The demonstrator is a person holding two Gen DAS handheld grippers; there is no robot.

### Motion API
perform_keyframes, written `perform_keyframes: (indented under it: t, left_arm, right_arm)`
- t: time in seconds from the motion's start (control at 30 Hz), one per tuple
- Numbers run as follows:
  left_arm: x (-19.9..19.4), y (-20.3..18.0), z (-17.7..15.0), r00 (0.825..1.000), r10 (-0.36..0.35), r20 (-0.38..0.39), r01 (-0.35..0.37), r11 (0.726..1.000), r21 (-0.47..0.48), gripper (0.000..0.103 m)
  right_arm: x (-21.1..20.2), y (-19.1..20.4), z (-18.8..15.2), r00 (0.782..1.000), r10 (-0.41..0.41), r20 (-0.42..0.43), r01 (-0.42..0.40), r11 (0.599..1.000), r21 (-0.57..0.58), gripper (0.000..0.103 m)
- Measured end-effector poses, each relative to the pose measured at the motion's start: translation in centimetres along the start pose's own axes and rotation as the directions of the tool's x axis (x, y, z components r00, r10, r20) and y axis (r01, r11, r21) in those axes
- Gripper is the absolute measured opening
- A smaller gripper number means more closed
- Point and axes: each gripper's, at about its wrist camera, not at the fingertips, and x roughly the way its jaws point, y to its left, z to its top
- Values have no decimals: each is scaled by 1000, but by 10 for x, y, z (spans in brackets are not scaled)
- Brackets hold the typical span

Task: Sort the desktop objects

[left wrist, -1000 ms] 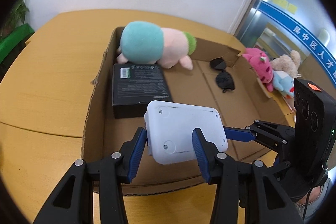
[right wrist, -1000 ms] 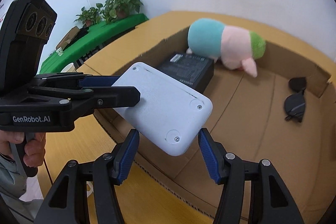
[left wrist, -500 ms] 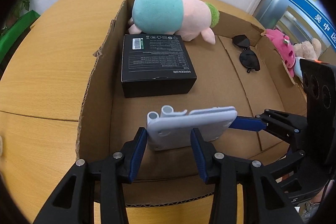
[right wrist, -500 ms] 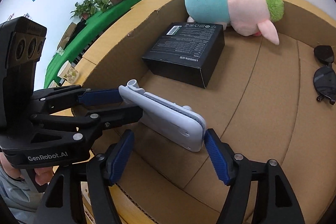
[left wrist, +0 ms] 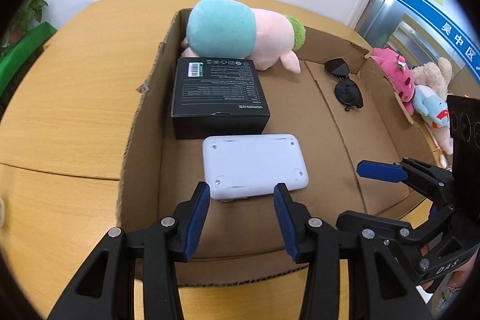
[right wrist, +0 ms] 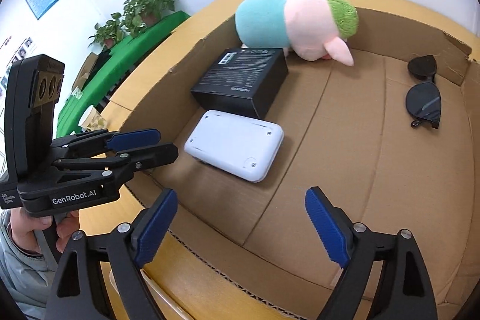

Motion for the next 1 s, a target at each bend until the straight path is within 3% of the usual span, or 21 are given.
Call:
perform_keyframes:
  t: [0.2,0.47,0.67,1.0]
  left_arm:
    - [13,3,8,998,-52,-47,51,999,-14,44]
    - [36,19,22,991,-15,-136,4,997,-78,44]
    - [42,20,23,986,-40,-160,27,996,-83,44]
    - [26,17,15,983,-82,-161,68,994,-89,41]
  right_arm:
    - [13,2,12,999,0,-50,0,1000,-12,88]
    - [48,-9,32,986,62,-156,-52,996,68,89]
    - [52,-11,28,979,140,-152,-126,987,98,88]
    - [38,1,14,976,192,-99,-187,980,64,83]
